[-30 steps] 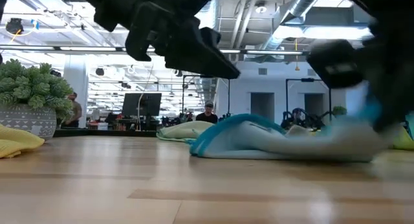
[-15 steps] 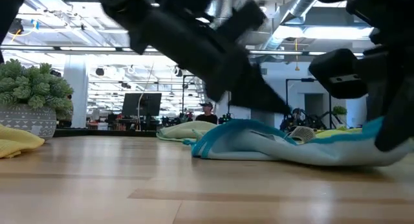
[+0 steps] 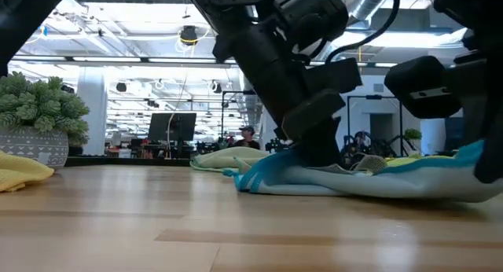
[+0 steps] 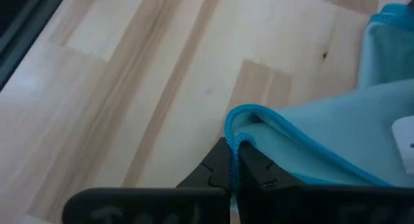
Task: Fold microfiber towels
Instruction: Fold the blue microfiber cloth
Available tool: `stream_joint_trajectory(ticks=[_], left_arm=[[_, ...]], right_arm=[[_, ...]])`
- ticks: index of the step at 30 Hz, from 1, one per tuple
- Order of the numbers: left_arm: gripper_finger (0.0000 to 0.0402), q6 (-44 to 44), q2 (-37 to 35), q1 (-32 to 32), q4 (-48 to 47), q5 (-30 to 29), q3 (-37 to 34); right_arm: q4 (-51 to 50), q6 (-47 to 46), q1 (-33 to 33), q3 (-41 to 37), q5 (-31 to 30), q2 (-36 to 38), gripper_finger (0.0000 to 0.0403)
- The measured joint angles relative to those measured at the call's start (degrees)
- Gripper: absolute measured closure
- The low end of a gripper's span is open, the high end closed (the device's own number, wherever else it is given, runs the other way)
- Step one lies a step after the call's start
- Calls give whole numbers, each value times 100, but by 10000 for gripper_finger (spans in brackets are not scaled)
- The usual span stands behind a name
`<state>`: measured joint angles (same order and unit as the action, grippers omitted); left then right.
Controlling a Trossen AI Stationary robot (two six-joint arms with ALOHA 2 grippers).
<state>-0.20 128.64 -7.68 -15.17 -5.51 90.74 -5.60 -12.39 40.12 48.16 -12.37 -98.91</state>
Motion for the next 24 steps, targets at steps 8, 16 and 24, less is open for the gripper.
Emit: stream_joint_trajectory(ticks=[8,16,24], left_arm=[[394,-373,-387,-105,-288,223,-4],[400,-947,-1070,-705,-781,-694,-4],[401,-1114,-1362,-1760,-1089,-1555,-112]], right_arm=[[-204,-230,-8,1,-307,-2,385],[-1070,-921,117,73,-1186,417,384],[-1696,-1691,625,140,-2011,1081,385]])
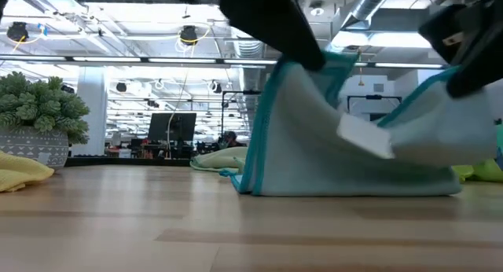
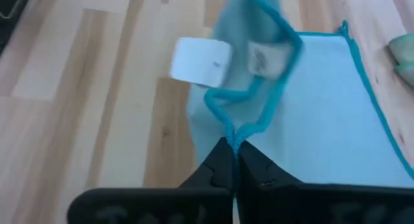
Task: Fold microfiber towels
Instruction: Fold the blue microfiber cloth
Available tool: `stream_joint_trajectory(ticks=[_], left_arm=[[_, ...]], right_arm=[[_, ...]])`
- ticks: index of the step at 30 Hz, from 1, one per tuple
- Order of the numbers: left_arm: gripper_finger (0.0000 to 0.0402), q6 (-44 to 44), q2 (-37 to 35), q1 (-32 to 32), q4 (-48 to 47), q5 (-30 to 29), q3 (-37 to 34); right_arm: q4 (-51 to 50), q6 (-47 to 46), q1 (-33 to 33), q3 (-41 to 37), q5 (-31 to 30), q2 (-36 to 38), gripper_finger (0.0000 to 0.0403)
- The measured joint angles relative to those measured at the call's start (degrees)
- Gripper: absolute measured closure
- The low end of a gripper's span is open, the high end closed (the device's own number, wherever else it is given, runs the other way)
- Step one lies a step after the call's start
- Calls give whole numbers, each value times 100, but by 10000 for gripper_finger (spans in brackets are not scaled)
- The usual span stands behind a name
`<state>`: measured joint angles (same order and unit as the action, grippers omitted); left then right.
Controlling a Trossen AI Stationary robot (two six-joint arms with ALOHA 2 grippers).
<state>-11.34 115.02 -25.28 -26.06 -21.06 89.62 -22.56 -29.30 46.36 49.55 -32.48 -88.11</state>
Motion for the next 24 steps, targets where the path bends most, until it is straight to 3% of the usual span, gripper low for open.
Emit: stream_joint_trajectory(ticks=[5,9,14,20,24], left_arm=[[401,152,-1,-618,217,-607,-317],[401,261,-45,-1016,668,-337,-570],[401,627,-66,-1276,822,-344,-762],[401,1131,-133,-1284,713,-1881,-1152],[401,1576,-482,-1110,791,-2359,-1631]], right_arm=[[149,-26,270,-8,119,-95,377],[597,187,274,-6,765,-228,380],[1196,647,199,1,988,-233,381],[962,583,51,1,378,-202,382],[555,251,-297,-1,-82,-202,387]])
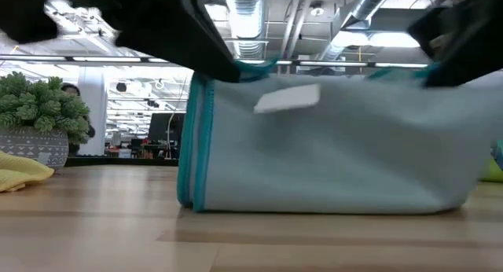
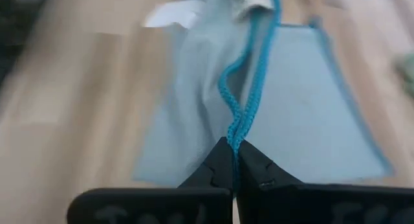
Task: Fold microfiber towels
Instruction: Fold the blue microfiber cloth
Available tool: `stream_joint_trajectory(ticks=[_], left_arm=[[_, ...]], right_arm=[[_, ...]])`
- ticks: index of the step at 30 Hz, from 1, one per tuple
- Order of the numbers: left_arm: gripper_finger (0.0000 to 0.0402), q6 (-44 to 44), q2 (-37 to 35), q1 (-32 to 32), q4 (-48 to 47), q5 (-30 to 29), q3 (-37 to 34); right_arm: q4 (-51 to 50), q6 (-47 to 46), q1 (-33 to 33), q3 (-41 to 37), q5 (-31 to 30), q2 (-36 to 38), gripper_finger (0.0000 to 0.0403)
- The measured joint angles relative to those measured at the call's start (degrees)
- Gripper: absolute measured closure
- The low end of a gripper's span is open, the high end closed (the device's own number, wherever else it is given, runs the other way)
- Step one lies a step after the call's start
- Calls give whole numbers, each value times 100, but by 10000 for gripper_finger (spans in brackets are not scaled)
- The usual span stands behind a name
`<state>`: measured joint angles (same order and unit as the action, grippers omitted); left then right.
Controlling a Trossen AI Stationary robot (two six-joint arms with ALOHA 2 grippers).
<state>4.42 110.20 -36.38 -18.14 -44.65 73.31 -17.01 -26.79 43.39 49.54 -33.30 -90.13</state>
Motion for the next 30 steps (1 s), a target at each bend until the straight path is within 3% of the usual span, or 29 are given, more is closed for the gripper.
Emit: stream_joint_trajectory(ticks=[5,9,15,23,30], left_arm=[[401,413,-600,228,656,-296,-930],[401,751,-1015,354,1291,-142,-1659],[402,814,-1074,688,2427,195,-2415],[401,895,-1076,1047,3196,112,-2821],[401,842,-1083,1030,3614,417,-2902]], right_arm=[[-218,22,-620,0,19,0,380],[-521,259,-1150,1,40,0,380],[-628,686,-1814,0,259,2,383],[-715,787,-2401,0,516,2,378],[-731,929,-2443,-9,692,7,382]])
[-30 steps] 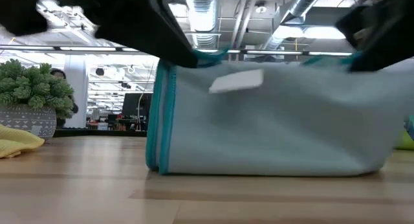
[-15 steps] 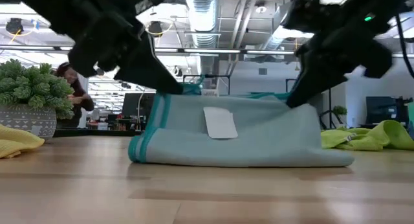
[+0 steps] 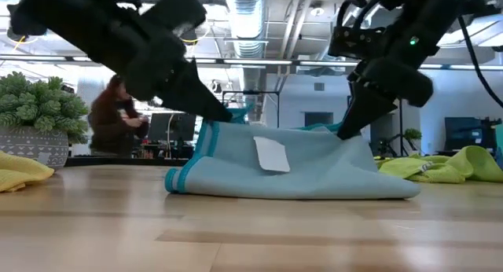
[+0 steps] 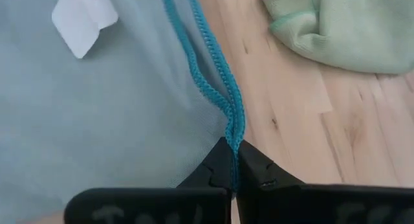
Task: Fold microfiber towels
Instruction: Fold the blue microfiber cloth
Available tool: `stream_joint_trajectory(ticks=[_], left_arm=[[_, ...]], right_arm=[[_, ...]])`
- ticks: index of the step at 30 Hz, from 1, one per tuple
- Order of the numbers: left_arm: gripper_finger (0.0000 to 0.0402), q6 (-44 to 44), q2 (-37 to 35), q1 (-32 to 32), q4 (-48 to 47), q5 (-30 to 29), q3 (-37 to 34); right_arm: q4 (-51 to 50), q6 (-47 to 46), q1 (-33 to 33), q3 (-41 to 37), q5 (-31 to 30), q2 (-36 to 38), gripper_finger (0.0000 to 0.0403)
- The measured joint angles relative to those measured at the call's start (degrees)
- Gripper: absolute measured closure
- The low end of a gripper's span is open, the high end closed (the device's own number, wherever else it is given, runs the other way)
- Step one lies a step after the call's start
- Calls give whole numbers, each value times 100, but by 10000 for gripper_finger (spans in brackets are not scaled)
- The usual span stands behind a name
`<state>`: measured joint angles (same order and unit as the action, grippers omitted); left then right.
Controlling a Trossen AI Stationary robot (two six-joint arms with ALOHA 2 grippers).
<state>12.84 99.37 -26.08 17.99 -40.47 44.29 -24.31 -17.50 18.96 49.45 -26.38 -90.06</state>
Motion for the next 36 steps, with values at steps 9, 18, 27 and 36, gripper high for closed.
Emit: stream_joint_trajectory(ticks=[9,18,27,36], left_arm=[[401,266,-574,-658,-24,1635,114],[401,825,-632,-635,-80,914,47],[401,1293,-558,-364,-7,77,-437],[401,1235,-328,-333,444,199,-559]], right_arm=[[95,176,956,416,2366,93,380],[289,579,1188,573,1390,114,380],[148,322,112,438,417,33,383],[132,269,-4,280,995,33,382]])
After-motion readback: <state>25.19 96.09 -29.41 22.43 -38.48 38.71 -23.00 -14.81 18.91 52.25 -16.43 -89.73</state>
